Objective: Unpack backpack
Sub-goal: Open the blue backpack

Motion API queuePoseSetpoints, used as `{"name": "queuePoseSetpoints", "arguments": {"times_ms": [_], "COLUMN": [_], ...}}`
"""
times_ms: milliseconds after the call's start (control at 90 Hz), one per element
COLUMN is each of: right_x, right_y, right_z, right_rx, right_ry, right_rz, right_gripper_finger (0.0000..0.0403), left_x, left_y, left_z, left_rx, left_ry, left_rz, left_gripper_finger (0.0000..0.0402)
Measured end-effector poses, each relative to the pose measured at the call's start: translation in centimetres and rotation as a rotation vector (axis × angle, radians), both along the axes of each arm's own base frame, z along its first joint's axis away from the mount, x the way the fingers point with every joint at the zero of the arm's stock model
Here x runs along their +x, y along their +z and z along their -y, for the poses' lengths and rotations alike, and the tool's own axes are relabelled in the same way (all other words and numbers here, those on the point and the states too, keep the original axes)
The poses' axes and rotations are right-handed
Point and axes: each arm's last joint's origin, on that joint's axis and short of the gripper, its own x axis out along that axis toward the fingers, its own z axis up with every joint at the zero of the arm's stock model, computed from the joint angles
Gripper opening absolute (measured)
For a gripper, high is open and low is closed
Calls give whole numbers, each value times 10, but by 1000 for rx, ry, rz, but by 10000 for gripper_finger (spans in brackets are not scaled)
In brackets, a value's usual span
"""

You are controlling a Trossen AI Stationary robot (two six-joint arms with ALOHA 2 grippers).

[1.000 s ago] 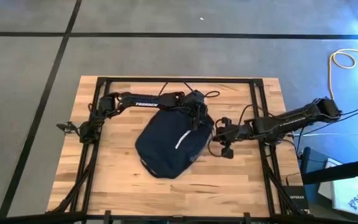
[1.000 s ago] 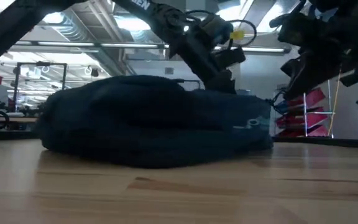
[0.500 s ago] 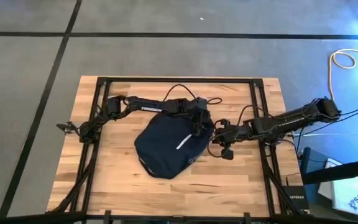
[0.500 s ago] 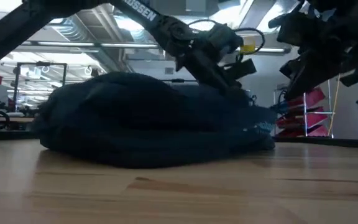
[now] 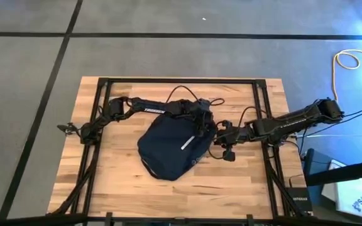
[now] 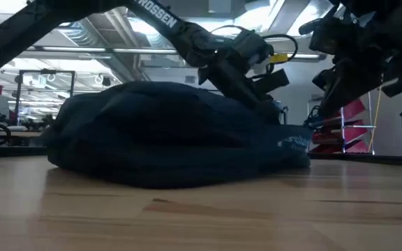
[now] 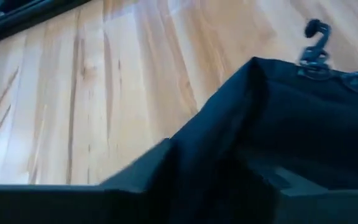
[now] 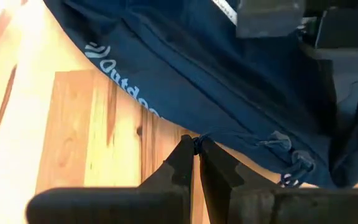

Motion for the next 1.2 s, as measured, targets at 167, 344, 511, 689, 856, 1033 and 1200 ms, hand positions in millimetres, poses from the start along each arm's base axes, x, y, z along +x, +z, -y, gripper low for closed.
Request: {"name": "queuePoseSetpoints", "arguments": {"times_ms": [167,344,511,689,856,1033,1200], "right_x": [1,5,7,14,18,19,15], "right_y": [1,4,4,-5,-17,-19,-18], "right_z": [0,-2,-3,-7,-9,-18,-28], "right_rx": [3,38,63,114,138,143,167], "right_ry": [0,24,42,80,78,109,127], "right_rz": [17,66,76,40,-17,-16,-32], "right_gripper_finger": [0,0,0,0,0,0,0], "left_x": [0,0,-4,-10,-16,-24,-34], "left_y": [2,5,6,7,7,10,10], "left_z": [-10,-25,-43,-64,-84,-107,-128], "left_rx": [-28,-59,-69,-104,-116,-190,-273], "left_ry": [42,105,184,265,360,462,545], "left_rz": [39,92,104,121,139,187,207], "left_gripper_finger": [6,0,0,0,0,0,0]}}
